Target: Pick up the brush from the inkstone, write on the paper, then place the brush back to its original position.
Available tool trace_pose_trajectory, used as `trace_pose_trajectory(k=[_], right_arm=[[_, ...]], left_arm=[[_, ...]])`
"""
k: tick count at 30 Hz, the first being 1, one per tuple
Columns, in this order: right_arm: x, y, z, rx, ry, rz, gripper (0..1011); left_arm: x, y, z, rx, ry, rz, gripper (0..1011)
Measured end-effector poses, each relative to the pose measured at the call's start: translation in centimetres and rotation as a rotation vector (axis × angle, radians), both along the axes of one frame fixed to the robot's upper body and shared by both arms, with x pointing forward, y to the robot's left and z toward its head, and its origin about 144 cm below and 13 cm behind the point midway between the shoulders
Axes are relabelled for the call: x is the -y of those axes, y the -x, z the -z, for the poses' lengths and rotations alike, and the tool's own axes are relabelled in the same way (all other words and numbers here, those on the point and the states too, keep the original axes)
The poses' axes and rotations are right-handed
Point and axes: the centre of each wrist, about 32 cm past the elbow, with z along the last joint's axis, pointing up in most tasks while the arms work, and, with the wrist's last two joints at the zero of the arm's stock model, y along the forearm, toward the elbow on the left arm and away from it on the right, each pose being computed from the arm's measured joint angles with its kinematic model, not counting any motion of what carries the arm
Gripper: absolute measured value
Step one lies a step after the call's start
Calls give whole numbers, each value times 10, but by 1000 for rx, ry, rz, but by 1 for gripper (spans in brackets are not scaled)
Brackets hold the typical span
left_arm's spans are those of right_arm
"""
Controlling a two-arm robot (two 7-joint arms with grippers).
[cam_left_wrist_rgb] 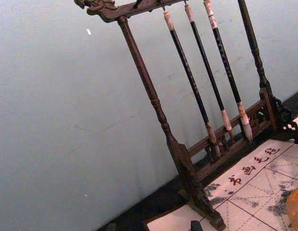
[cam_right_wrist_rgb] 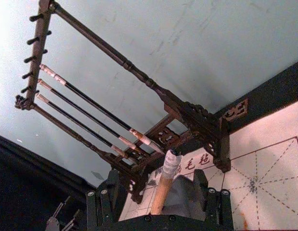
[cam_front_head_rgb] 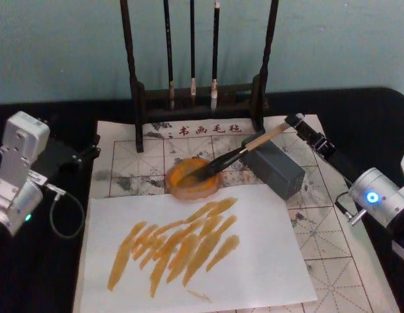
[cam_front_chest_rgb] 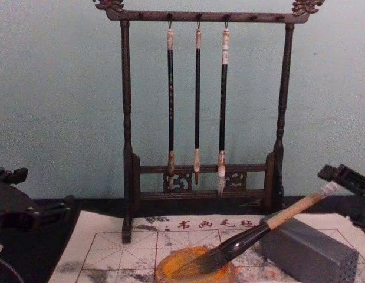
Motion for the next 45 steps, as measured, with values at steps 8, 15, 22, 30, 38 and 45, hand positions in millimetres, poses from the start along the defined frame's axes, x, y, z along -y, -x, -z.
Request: trace_pose_trajectory(k=[8,15,22,30,38,45], right_arm=[[-5,-7,5,-18,-30,-10,1000],[-8,-12,8,-13,-37,-17,1000],[-11,-17,10,-10,-50,-20,1000],[-12,-20,12,-11,-64,-16,1000],[-15,-22,14,-11,-78,-15,1000],[-17,-24,16,-15,-83,-17,1000]], left_arm=[[0,0,0,0,0,0,1001],[0,0,0,0,0,0,1001],[0,0,0,0,0,0,1001],[0,0,0,0,0,0,1001],[0,0,0,0,0,0,1001],[0,0,0,0,0,0,1001]])
